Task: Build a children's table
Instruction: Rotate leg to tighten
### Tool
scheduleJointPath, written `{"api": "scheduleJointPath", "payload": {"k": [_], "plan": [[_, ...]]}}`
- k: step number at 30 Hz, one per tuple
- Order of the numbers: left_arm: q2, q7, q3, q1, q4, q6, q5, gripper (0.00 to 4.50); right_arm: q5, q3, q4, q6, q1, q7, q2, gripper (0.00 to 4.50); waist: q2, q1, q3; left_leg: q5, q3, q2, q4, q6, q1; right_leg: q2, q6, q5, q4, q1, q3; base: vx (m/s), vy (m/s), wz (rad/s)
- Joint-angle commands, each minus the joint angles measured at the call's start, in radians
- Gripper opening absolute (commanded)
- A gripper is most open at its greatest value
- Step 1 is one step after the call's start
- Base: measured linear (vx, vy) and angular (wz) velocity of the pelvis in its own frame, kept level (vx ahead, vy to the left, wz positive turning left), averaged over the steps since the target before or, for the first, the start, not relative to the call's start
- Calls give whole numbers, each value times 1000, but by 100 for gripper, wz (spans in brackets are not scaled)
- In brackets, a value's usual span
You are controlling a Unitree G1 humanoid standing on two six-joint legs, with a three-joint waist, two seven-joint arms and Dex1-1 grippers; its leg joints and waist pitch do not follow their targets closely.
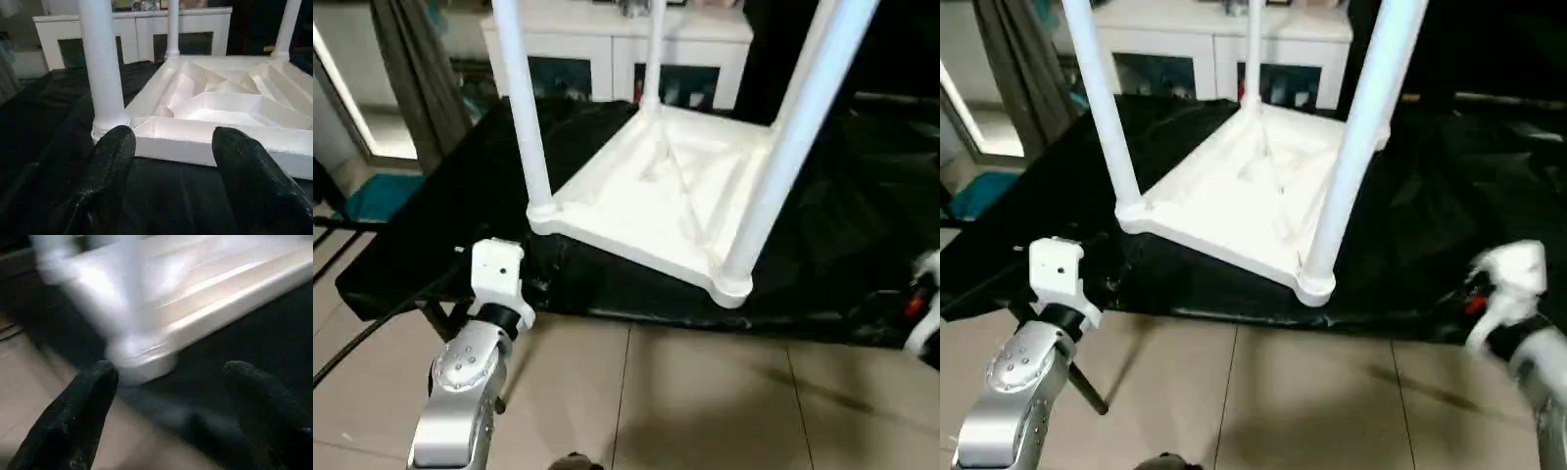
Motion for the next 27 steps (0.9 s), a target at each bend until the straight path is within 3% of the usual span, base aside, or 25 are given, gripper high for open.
{"api": "scheduleJointPath", "payload": {"k": [1, 3, 4, 5, 6, 7, 8, 9, 10, 11, 12, 13, 14, 15, 16, 17, 18, 19, 20, 21, 22, 24, 25, 26, 27], "plan": [[10, -18, -12, -13, 29, 9, 0, 297, 38, 48, -58, 42, -6, 67, -23, 384, -10, -8, -25, -629, -91, 127, -117, -132, 23, -109, -83, -598, -131, -6, 60, 0, 0, 0], [17, -44, -28, -17, 33, 10, -11, 297, 3, 83, -23, 9, -59, 46, 2, 384, -13, -24, -22, -616, -96, 127, -126, -141, 16, -111, -78, -589, -137, -1, 47, 0, 0, 0], [20, -52, -33, -18, 34, 9, -14, 297, -7, 91, -11, 0, -74, 38, 10, 384, -5, -32, -22, -673, -99, 127, -143, -164, 8, -99, -75, -561, -123, 7, 36, -34, 48, -20], [23, -66, -42, -20, 33, 12, -17, 297, -19, 103, 8, -9, -99, 32, 19, 384, -4, -34, -26, -707, -99, 126, -155, -179, 3, -89, -77, -523, -109, 15, 32, -34, 48, -20], [33, -106, -62, -20, 27, 20, -27, 298, -32, 131, 47, -18, -149, 23, 47, 410, 8, -35, -30, -778, -96, 125, -187, -219, -8, -66, -88, -410, -73, 26, 26, -57, 55, -17], [34, -112, -65, -20, 25, 22, -29, 298, -34, 135, 52, -19, -156, 22, 51, 417, 4, -33, -26, -845, -73, 119, -237, -249, -33, -37, -101, -340, -18, 39, 15, -98, 37, -9], [34, -112, -65, -20, 25, 22, -29, 298, -34, 135, 52, -19, -156, 22, 51, 417, 4, -33, -26, -845, -73, 119, -237, -249, -33, -37, -101, -340, -18, 39, 15, -98, 37, -9], [46, -148, -85, -19, 18, 32, -40, 298, -52, 164, 88, -26, -207, 13, 83, 422, -16, 0, -34, -783, -4, 95, -291, -287, -59, -7, -112, -285, 63, 54, 23, -91, -3, 7], [55, -160, -93, -21, 20, 32, -41, 298, -55, 186, 107, -26, -236, 12, 103, 422, -91, -4, -42, -384, -22, 53, 8, -204, 108, -145, -82, -690, -156, -129, 84, -32, -77, 22], [58, -162, -95, -22, 23, 31, -41, 298, -54, 192, 112, -24, -245, 13, 108, 445, -81, -20, -37, -102, -68, 28, 97, -101, 111, -195, -113, -770, -216, -149, 104, -32, -77, 22], [60, -163, -96, -23, 24, 31, -41, 298, -53, 196, 115, -24, -250, 13, 111, 445, -54, -14, -31, 24, -97, 46, 86, -51, 34, -219, -154, -739, -198, -57, 130, 4, -55, -15], [67, -163, -101, -27, 34, 24, -30, 298, -39, 222, 120, -8, -269, 28, 128, 445, -24, 8, -25, -149, -102, 98, -30, -97, 37, -105, -180, -553, -130, -12, 49, 25, 28, -24], [67, -162, -102, -27, 36, 22, -27, 298, -39, 237, 123, -7, -273, 36, 137, 445, -27, 4, -23, -335, -91, 112, -70, -97, 57, -37, -158, -475, -109, -58, 45, 25, 28, -24], [67, -162, -103, -29, 38, 21, -26, 298, -40, 245, 127, -7, -276, 40, 141, 445, -19, -11, -35, -551, -100, 138, -101, -122, 69, -23, -153, -264, -75, -55, 57, -50, -7, 19], [68, -164, -106, -28, 37, 22, -23, 298, -65, 261, 158, -31, -292, 26, 160, 445, -7, -9, -45, -539, -87, 138, -117, -120, 59, -30, -175, -106, -72, -39, 63, -83, -24, 19], [69, -164, -107, -28, 36, 24, -24, 298, -78, 265, 173, -44, -301, 17, 170, 445, -12, -13, -44, -507, -81, 135, -121, -109, 49, -36, -181, -68, -72, -33, 66, -83, -24, 19], [72, -166, -111, -27, 32, 29, -25, 298, -112, 277, 212, -79, -323, -10, 197, 445, -26, -9, -47, -418, -66, 127, -119, -78, 35, -49, -187, -64, -77, -26, 75, 0, 0, 0], [74, -167, -111, -27, 30, 31, -26, 298, -125, 282, 229, -93, -335, -24, 212, 445, -36, -10, -42, -416, -51, 123, -117, -61, 32, -57, -186, -189, -91, -33, 81, 0, 0, 0], [76, -168, -112, -28, 30, 33, -28, 298, -131, 284, 240, -101, -342, -29, 221, 445, -36, -10, -42, -416, -51, 123, -117, -61, 32, -57, -186, -189, -91, -33, 81, 0, 0, 0], [79, -168, -113, -26, 28, 35, -31, 298, -131, 289, 258, -107, -357, -32, 237, 445, -42, -7, -44, -411, -39, 120, -113, -58, 32, -67, -163, -363, -105, -42, 85, 0, 0, 0], [80, -167, -114, -24, 27, 36, -31, 298, -128, 291, 260, -106, -360, -29, 240, 445, -43, -5, -46, -394, -37, 120, -112, -56, 33, -68, -160, -375, -108, -44, 86, 0, 0, 0], [84, -166, -117, -20, 25, 38, -29, 298, -128, 304, 286, -115, -378, -31, 260, 445, -45, -1, -54, -295, -29, 123, -113, -35, 26, -66, -165, -299, -104, -39, 88, 0, 0, 0], [85, -165, -117, -21, 26, 39, -29, 298, -134, 311, 310, -127, -392, -37, 273, 445, -44, 2, -60, -216, -19, 125, -113, -15, 22, -61, -186, -188, -94, -37, 86, 0, 0, 0], [85, -165, -117, -21, 26, 38, -29, 298, -134, 311, 313, -128, -394, -39, 275, 445, -44, 2, -61, -205, -16, 126, -113, -8, 20, -59, -193, -166, -92, -37, 85, 0, 0, 0], [88, -166, -117, -26, 35, 36, -29, 298, -146, 312, 368, -155, -423, -61, 303, 445, -35, 3, -65, -208, -8, 125, -111, -5, 19, -55, -209, -140, -88, -42, 84, 0, 0, 0]]}}
